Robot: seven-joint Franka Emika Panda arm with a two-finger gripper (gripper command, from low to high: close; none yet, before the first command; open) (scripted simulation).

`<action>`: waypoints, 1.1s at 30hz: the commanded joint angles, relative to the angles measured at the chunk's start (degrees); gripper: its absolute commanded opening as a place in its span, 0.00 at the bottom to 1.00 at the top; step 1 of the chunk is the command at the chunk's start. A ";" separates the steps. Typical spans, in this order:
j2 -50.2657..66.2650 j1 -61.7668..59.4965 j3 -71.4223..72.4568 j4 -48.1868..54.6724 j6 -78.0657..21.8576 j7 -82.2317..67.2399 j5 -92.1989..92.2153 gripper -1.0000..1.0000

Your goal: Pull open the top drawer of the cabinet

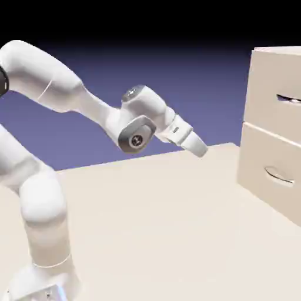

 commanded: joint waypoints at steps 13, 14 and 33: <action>16.65 -7.10 12.32 18.61 -3.41 -32.40 -30.59 0.50; 17.94 -7.65 13.27 20.04 -3.67 -34.89 -32.94 0.50; 42.28 -18.02 31.28 47.23 -8.65 -82.23 -77.65 0.50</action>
